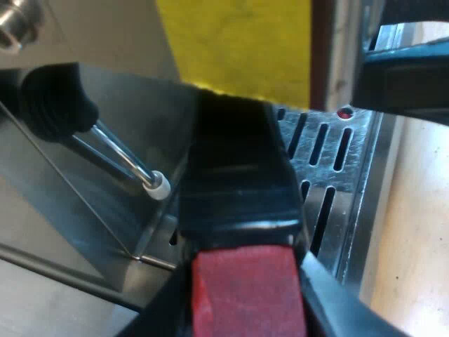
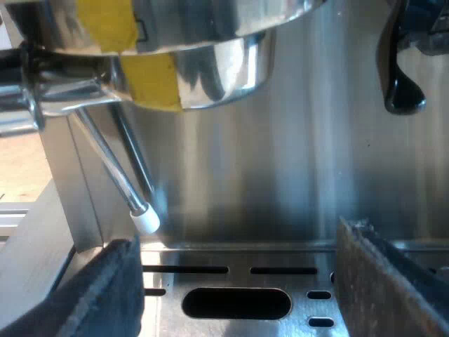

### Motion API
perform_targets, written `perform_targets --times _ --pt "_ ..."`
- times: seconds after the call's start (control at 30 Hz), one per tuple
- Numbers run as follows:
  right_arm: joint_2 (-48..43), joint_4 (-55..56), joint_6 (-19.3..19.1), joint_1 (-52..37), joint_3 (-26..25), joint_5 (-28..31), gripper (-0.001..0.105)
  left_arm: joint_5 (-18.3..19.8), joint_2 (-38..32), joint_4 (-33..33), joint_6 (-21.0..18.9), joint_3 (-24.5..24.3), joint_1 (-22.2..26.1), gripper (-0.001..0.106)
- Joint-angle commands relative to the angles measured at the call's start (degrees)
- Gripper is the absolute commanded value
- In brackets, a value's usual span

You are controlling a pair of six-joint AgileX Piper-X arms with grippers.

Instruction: Put the handle in the coffee machine

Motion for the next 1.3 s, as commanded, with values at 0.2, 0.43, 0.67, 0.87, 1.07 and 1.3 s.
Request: perform_targets --times 0.2,0.43,0.67,0.87,1.07,1.3 --pt "-0.2 0.0 -0.3 0.1 -0.2 -0.4 0.06 12.7 -0.9 -0.2 -7.3 0.2 -0.3 0.001" --pt "-0.2 0.0 -0.2 0.1 -0.2 -0.4 0.06 12.8 -3.6 3.3 -4.9 0.2 -0.2 0.0" --pt "-0.2 0.0 0.2 0.1 -0.2 -0.4 0.06 10.6 -7.0 1.5 -3.1 2.3 -0.2 0.0" --pt "-0.2 0.0 2.5 0.1 -0.2 -0.4 0.06 8.9 -7.0 -5.1 -5.1 6.8 -0.2 0.0" --pt "-0.2 0.0 2.5 0.1 -0.2 -0.4 0.06 14.3 -7.0 -10.8 -14.9 6.9 -0.2 0.0" --pt "-0.2 0.0 2.5 0.1 -0.2 -0.4 0.06 16.8 -7.7 -8.7 -16.0 6.9 -0.2 0.0"
